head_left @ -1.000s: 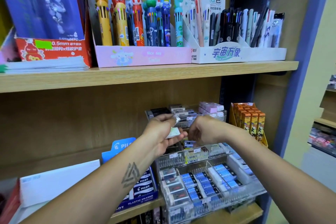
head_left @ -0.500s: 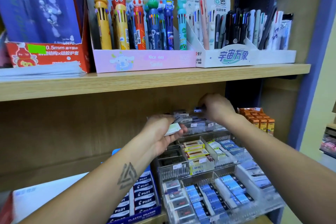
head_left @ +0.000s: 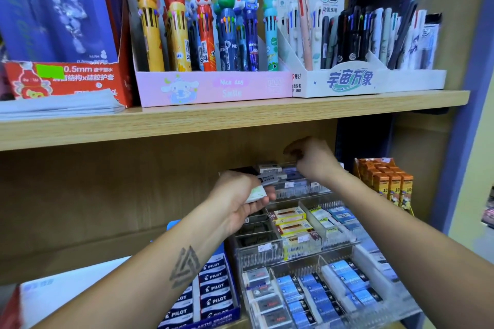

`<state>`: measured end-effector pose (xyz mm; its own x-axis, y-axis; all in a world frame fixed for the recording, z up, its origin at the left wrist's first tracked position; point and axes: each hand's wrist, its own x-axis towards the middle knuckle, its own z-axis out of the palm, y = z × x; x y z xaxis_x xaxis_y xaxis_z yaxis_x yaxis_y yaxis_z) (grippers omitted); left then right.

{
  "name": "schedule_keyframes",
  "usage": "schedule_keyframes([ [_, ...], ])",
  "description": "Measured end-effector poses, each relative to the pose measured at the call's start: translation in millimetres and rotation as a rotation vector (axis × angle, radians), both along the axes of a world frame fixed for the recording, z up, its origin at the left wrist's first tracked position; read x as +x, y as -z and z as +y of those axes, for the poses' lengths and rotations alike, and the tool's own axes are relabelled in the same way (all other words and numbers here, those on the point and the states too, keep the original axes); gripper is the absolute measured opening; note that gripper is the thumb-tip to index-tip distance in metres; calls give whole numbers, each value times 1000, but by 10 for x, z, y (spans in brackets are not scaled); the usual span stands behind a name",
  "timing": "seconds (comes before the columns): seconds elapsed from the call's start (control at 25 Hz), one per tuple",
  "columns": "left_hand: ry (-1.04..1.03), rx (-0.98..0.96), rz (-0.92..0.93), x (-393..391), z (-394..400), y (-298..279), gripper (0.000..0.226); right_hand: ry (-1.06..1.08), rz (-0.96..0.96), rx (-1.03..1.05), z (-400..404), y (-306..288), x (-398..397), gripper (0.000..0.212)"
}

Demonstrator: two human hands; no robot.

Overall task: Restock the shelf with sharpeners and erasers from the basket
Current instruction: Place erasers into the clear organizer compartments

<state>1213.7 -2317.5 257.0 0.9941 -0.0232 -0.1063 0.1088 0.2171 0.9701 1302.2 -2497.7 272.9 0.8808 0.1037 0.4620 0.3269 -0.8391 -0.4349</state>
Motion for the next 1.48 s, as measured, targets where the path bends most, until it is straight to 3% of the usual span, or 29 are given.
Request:
schedule_keyframes([
  [0.08, -9, 13, -30, -2, -34, -19, 8, -252, 93, 179, -15, -93, -332, 43],
  [0.2, 10, -6, -40, -30, -124, -38, 10, -459, 199, 59, -27, -124, -646, 37],
  [0.32, 64, -93, 7, -57, -189, -57, 11, -340, 68, -44, -143, -108, -561, 30],
  [0.44, 95, -218, 77, -75, -150, -93, 20, 22, -89, -192, -267, -124, -341, 23],
  [0.52, 129, -274, 95, -115, -107, -108, 31, 182, -64, -325, -262, -70, -171, 21],
  [0.72, 216, -371, 106, -148, -44, -73, 52, 110, 45, -279, -152, 71, 60, 10],
  [0.92, 240, -534, 110, -178, 46, -49, 36, 125, 82, -258, -39, 170, 153, 13],
  [1.04, 227, -519, 137, -185, 100, -8, 34, 178, 13, -320, -17, 89, -64, 29],
  [1.12, 214, -474, 166, -169, 116, 32, 45, 62, -99, -107, 21, 56, -349, 31],
  [1.2, 209, -436, 178, -192, 99, 57, 52, -311, 0, 164, 128, 53, -757, 25],
  [1.28, 207, -408, 173, -236, 67, 70, 54, -543, 64, 62, 214, 95, -1051, 31],
  [1.36, 187, -398, 188, -318, 25, 64, 54, -572, -16, -101, 231, 153, -1153, 30],
  [1.48, 208, -403, 217, -475, -43, 43, 57, -605, -15, -133, 164, 193, -1249, 28],
])
